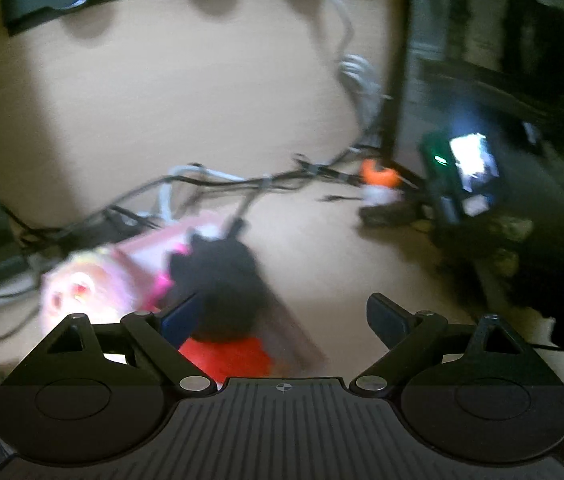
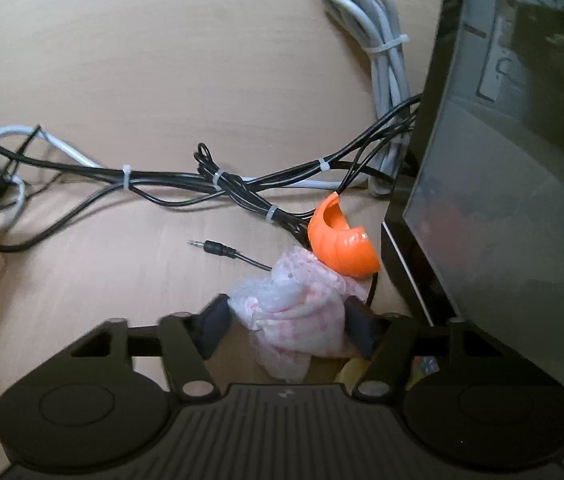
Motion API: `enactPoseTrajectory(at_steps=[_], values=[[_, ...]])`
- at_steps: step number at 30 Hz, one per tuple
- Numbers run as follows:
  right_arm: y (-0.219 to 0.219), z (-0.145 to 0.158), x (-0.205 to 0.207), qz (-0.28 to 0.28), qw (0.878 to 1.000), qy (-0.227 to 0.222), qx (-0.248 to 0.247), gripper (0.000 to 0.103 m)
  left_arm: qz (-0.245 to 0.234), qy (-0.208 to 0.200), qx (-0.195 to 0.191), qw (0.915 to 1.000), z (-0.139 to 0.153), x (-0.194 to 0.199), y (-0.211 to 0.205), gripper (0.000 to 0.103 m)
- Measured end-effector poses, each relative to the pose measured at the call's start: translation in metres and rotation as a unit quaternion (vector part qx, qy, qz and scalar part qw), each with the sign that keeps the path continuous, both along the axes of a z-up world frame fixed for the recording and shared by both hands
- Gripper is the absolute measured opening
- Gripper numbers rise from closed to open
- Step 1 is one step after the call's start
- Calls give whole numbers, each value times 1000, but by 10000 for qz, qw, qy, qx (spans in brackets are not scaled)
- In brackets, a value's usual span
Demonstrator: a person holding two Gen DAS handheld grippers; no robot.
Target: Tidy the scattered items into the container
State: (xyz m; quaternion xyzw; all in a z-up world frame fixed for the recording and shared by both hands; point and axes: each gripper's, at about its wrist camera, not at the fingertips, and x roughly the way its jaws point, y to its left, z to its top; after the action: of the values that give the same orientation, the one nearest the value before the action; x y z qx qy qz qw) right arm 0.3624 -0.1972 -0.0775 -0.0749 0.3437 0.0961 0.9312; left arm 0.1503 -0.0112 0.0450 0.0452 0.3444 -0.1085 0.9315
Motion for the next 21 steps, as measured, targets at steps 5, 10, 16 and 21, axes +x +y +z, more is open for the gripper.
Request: enactPoseTrajectory(at_steps=[5, 10, 16, 21], values=[[-2, 20, -54, 401, 9980, 10, 482, 34, -529, 194, 140, 9983, -11, -16, -32, 94], [-13, 25, -123, 1017, 9890, 479, 965, 34, -1133, 335, 374, 9923, -27, -39, -62, 95], [-27, 28, -167, 1242, 9830, 614, 1202, 52, -1451, 599, 533, 9862, -51, -52, -86, 96], [-57, 47, -188, 937, 9880, 186, 1216, 60, -1380, 505, 647, 9870, -67, -41, -112, 96]])
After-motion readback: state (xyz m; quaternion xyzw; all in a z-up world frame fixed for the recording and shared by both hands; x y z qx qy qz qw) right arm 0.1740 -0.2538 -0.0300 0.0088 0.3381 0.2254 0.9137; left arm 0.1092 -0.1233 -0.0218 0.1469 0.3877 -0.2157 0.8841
